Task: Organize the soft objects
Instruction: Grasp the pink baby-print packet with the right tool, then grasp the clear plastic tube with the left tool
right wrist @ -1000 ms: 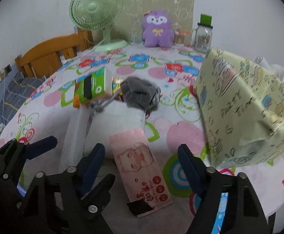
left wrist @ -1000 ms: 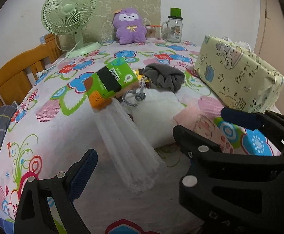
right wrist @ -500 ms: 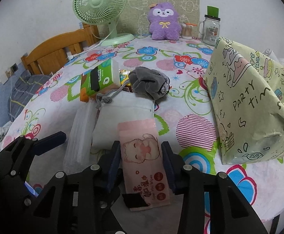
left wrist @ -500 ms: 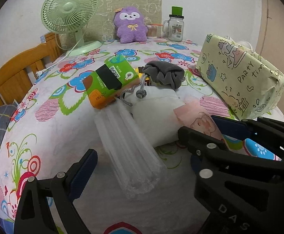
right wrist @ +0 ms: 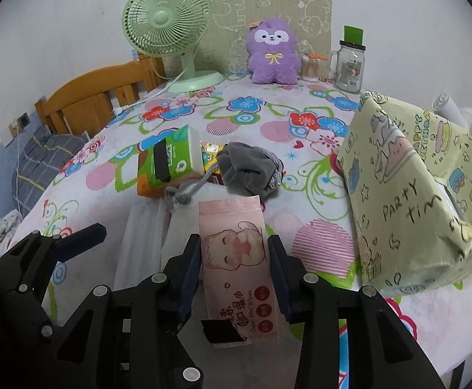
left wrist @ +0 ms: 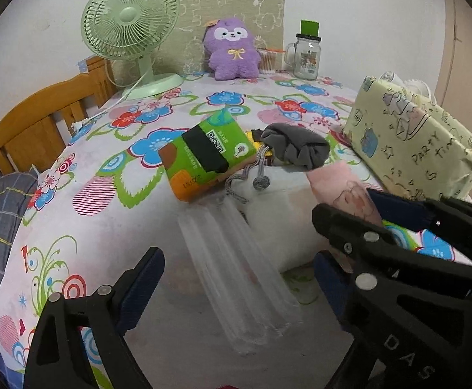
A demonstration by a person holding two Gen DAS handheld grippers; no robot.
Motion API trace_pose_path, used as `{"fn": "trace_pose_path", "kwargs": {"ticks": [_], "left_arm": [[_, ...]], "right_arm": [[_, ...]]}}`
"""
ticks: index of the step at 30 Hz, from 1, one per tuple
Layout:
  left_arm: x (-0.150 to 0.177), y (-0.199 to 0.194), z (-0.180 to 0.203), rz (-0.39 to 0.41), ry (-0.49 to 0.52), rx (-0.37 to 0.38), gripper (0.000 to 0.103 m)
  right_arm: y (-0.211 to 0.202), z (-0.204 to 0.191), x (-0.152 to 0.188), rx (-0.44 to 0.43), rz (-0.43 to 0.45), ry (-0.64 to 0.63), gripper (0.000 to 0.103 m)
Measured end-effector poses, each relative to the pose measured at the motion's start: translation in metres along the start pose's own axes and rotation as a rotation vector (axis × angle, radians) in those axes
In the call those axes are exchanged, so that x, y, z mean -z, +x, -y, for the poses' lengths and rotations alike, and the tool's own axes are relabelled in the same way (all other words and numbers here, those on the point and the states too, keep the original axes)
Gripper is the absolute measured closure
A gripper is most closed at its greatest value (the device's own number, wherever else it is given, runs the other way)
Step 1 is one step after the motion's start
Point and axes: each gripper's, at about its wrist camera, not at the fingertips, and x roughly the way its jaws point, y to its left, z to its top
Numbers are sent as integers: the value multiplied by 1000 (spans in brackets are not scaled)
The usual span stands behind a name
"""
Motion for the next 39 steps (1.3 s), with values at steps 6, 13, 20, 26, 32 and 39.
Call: {"fn": "trace_pose_path", "kwargs": {"ticks": [6,13,20,26,32,39], "left_arm": [[0,4,-5,-12,3,25,16],[1,9,-16,-23,-5,-10,20],[0,11,-19,-29,-22,6,39],[-4,10,-14,-33,-22,19,62],[-4,7,-11,-36,-24,13,73],[-1,0,-8,-32,-24,4,75]], "right_arm": [[7,-3,-5,3,-8,2,59],[17,-5,-5,4,-30,5,59],[22,-4,-5,-7,-30,11,59],[24,-3,-6,-8,-31,15,58],[23,-1,-5,-8,-33,23,58],[15,1,0,-4,-32,31,58]]}}
